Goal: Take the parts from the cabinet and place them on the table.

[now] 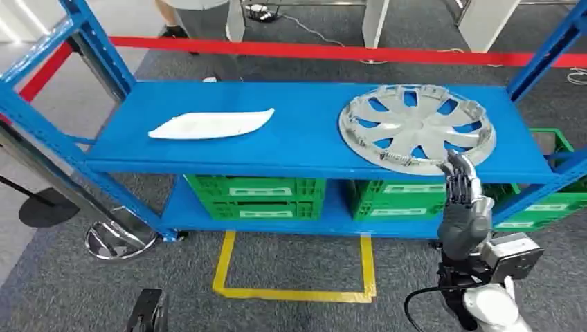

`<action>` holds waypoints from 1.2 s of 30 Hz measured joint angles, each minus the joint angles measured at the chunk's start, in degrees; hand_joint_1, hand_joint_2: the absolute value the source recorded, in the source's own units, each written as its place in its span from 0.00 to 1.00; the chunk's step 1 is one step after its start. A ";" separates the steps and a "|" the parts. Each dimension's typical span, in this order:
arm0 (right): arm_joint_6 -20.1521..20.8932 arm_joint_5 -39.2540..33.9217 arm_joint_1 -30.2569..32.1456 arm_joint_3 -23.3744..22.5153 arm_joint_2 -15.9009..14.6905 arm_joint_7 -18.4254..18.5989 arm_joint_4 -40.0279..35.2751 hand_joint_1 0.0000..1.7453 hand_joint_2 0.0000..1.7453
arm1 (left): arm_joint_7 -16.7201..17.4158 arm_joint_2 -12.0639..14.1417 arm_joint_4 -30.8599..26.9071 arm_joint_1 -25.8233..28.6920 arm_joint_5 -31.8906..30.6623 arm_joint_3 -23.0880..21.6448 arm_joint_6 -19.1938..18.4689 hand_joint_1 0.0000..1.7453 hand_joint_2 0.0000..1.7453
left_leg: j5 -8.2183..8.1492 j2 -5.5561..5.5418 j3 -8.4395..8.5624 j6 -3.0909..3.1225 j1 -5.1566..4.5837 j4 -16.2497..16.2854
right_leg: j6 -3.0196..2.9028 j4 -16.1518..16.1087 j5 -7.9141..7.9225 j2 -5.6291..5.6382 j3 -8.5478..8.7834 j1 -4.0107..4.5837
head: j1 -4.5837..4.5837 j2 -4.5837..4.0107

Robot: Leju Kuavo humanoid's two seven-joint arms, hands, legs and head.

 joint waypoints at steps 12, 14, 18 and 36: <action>0.87 -4.04 -0.10 -0.39 0.13 -0.92 0.31 0.00 0.00 | 0.72 0.00 0.02 -0.01 -0.42 -0.02 0.33 0.00 0.00 | 7.52 -0.86 -6.21 1.04 0.17 -4.49 | 1.88 -0.38 -4.26 2.86 4.36 -0.33 | 0.06 0.00; 0.87 -4.04 -0.02 -0.41 0.15 -0.98 0.22 0.00 0.00 | 0.68 -0.20 0.00 -0.27 -0.53 -0.02 0.26 0.00 0.00 | 7.63 -0.62 -5.08 1.69 0.67 -5.57 | 2.57 -0.51 -5.13 2.48 4.39 -0.36 | 0.13 0.02; 1.16 -3.96 -1.18 -0.42 0.15 -1.09 0.42 0.00 0.00 | 1.40 0.20 0.00 -1.01 -0.94 0.00 -0.44 0.00 0.00 | 6.99 -0.29 -4.45 2.66 0.54 -5.78 | 3.05 14.52 -10.60 0.65 -4.04 -0.28 | 0.65 0.00; 2.10 -4.39 -1.20 -0.33 0.15 -1.44 1.18 0.00 0.00 | 1.36 0.59 0.00 -1.04 -1.40 0.00 -0.83 0.00 0.00 | -0.28 -0.14 -9.89 -0.38 0.68 9.70 | 0.12 -0.04 -0.57 0.32 0.70 -0.32 | 0.04 0.02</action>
